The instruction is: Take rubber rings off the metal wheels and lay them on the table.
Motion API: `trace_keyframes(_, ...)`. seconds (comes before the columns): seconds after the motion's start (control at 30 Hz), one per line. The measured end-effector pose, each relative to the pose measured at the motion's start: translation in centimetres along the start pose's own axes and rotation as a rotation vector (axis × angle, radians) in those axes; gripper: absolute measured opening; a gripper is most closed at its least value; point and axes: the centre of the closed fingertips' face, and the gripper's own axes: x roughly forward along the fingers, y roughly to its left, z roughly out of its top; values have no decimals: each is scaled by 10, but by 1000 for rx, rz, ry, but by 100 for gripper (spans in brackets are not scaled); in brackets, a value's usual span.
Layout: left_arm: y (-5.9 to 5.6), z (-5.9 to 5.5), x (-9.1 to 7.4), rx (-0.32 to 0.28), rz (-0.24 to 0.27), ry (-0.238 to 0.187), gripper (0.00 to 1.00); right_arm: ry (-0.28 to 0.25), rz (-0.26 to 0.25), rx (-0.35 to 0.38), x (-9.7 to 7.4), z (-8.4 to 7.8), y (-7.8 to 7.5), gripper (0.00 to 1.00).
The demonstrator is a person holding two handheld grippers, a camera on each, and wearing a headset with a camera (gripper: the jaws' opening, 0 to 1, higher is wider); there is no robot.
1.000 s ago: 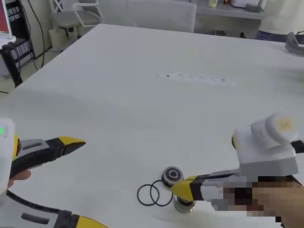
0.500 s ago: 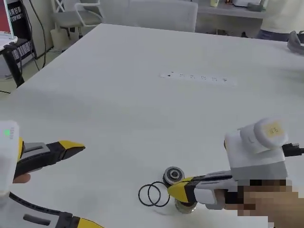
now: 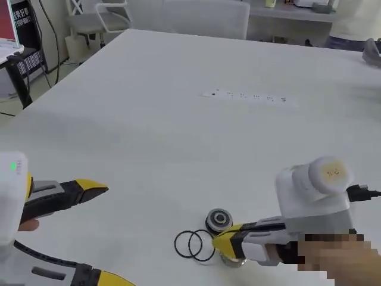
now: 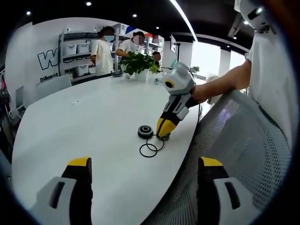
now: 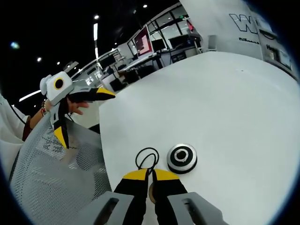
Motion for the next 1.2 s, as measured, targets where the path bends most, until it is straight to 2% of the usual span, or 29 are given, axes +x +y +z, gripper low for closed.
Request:
trace_keyframes(0.33, 0, -3, 0, -1, 4, 16, 91, 1, -28, -42, -1, 1, -6, 4)
trace_keyframes(0.63, 0, -2, 0, -1, 2, 12, 91, -6, -45, -44, -6, 3, -12, 4)
trace_keyframes(0.93, 2, -1, 0, -3, 8, 8, 91, -71, -62, -22, -17, 16, -19, 7)
trace_keyframes(1.2, 3, 0, 0, -3, 13, 7, 91, -132, -44, -15, -26, 28, -18, 11)
